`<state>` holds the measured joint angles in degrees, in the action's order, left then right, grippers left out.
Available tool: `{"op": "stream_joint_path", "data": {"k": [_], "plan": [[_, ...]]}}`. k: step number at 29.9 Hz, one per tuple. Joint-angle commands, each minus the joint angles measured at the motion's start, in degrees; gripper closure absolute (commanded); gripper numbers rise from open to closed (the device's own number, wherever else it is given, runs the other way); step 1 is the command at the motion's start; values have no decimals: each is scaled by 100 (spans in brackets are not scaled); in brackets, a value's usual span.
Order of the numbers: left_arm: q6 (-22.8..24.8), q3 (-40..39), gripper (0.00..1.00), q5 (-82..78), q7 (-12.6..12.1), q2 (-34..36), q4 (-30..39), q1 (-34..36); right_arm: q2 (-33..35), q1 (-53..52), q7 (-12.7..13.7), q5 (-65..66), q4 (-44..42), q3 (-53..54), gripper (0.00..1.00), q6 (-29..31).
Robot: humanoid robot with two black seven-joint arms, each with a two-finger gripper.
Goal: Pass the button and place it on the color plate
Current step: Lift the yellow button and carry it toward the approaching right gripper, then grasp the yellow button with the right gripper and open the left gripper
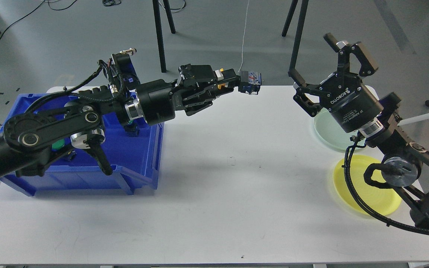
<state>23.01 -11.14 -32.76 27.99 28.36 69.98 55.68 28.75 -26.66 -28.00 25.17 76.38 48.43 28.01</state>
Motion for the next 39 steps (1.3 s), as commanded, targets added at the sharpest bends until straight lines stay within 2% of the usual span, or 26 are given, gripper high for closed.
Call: {"op": "stream_joint_path", "data": {"k": [1, 4, 10, 16, 24, 30, 34, 39], "plan": [[19, -222, 91, -160, 1, -278, -247, -259, -63, 143, 0, 575, 140, -26, 1, -1], [1, -196, 91, -186, 1, -296, -248, -294, -256, 143, 0, 769, 158, -96, 1, -6], [10, -196, 91, -187, 1, -305, -248, -294, -607, 143, 0, 1384, 96, -281, 1, -401], [10, -170, 91, -195, 1, -296, -248, -294, -880, 126, 0, 1394, 8, -272, 1, -656], [10, -161, 91, -195, 1, -313, -248, -294, -915, 56, 0, 1402, -106, -281, 2, -920], [10, -161, 91, -195, 1, -313, -248, -294, -1135, 38, 0, 1402, -202, -290, 6, -946], [10, -178, 90, -195, 1, -313, -256, -294, -1153, 29, 58, 1411, -203, -290, 15, -946], [1, -178, 90, -195, 1, -313, -256, -294, -1144, 29, 67, 1411, -194, -290, 39, -946]]}}
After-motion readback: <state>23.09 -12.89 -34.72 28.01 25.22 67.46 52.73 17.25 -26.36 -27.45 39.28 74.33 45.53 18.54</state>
